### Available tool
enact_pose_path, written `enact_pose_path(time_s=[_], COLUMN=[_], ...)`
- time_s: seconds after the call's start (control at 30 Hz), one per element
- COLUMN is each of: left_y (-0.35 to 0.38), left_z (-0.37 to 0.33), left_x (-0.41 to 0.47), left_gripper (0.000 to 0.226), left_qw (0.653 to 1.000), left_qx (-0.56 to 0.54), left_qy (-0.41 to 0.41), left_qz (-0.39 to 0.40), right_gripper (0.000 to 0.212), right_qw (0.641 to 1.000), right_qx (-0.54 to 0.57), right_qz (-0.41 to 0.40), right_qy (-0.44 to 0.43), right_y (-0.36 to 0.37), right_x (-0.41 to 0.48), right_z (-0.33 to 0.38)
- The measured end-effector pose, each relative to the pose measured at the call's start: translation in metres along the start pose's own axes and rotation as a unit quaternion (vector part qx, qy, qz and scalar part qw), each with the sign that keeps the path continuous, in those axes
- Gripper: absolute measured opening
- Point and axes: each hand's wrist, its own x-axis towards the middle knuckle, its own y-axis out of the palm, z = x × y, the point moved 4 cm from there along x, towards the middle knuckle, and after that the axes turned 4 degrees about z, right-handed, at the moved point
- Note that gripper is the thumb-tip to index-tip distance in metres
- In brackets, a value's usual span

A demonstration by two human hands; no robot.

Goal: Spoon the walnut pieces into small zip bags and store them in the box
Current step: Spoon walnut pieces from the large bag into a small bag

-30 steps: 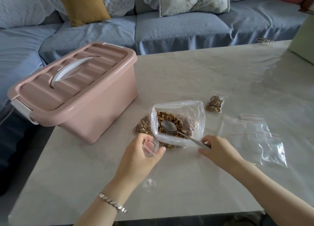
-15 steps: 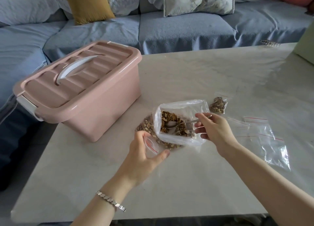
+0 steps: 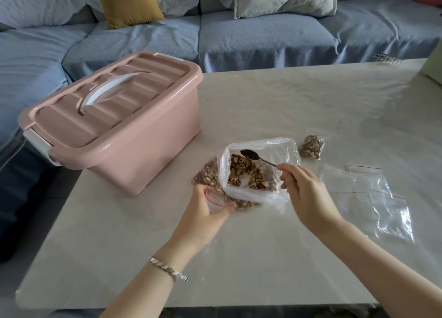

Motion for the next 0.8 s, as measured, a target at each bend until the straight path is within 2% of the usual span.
enact_pose_path(time_s=[0.17,0.27,0.37,0.53,0.6,0.7,0.8], left_y=[0.012,0.016,0.019,0.02,0.019,0.011,-0.005], left_z=[-0.002,-0.002,-0.001,-0.002,-0.003,-0.007,-0.02], left_x=[0.009,0.012,0.012,0.009,0.007,0.004,-0.004], left_gripper=[0.042,0.057,0.063,0.048,0.045,0.04,0.039], left_qw=[0.999,0.998,0.996,0.995,0.996,0.999,0.995], left_qx=[-0.012,-0.027,-0.05,-0.068,-0.06,-0.011,0.047], left_qy=[-0.008,-0.023,-0.022,-0.02,-0.022,0.007,0.072], left_qz=[0.042,0.061,0.063,0.066,0.07,0.03,-0.043], right_gripper=[0.023,0.021,0.025,0.026,0.025,0.026,0.028], right_qw=[1.0,0.993,0.967,0.923,0.895,0.855,0.85], right_qx=[0.014,0.091,0.206,0.306,0.354,0.411,0.424], right_qz=[0.023,0.025,0.006,0.011,0.012,-0.009,-0.021], right_qy=[0.009,0.069,0.149,0.233,0.272,0.317,0.311], right_y=[0.009,0.012,0.015,0.029,0.032,0.027,0.012], right_x=[-0.009,-0.019,-0.024,-0.031,-0.031,-0.028,-0.024], right_z=[-0.002,-0.007,-0.01,-0.014,-0.012,-0.013,-0.015])
